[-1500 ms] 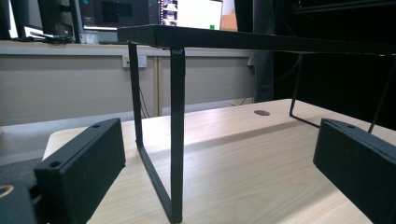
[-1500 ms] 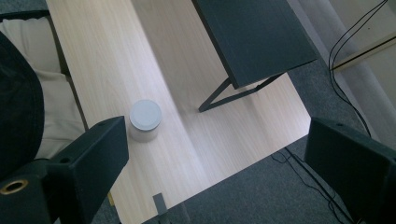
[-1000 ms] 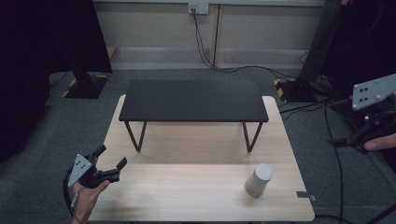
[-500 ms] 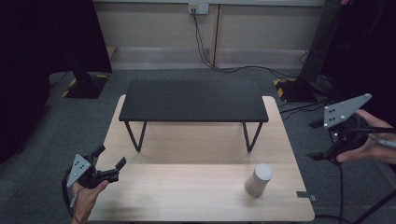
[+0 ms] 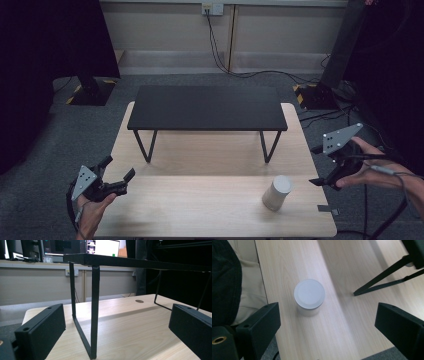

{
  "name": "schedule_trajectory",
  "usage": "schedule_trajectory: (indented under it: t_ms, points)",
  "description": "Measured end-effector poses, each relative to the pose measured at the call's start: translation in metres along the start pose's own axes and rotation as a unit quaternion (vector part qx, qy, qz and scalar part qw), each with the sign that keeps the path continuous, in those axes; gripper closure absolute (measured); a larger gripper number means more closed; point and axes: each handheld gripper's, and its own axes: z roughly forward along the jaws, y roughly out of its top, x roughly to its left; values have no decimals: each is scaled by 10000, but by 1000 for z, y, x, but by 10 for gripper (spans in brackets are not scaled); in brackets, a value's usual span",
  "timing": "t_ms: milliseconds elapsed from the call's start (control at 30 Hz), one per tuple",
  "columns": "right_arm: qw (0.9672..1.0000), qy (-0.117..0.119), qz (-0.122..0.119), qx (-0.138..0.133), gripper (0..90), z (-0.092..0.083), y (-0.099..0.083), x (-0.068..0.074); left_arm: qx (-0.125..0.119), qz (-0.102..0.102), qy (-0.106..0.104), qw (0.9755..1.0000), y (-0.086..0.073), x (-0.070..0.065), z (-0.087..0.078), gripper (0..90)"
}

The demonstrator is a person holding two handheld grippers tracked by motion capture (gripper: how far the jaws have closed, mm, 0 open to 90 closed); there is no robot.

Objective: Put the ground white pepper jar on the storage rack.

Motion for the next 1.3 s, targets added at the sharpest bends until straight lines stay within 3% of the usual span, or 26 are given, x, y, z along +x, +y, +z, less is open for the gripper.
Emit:
schedule_trajectory:
  t_ms: [500,867,1067,1167,1300]
  points:
    - [9993,344,-19,-136,62,69,-23,-5,36,23,-34,10000,0,0,1,0]
    - [9981,602,-34,-118,78,112,-28,-9,67,28,-67,10000,1,-1,2,0]
    - [9970,757,-123,-127,174,129,-29,-13,83,49,-76,9999,1,-1,2,0]
    - [9962,861,-68,-133,330,132,-29,-16,88,40,-78,9999,1,-1,2,0]
    - [9967,799,31,-150,338,131,-30,-15,95,44,-87,9999,1,-1,3,0]
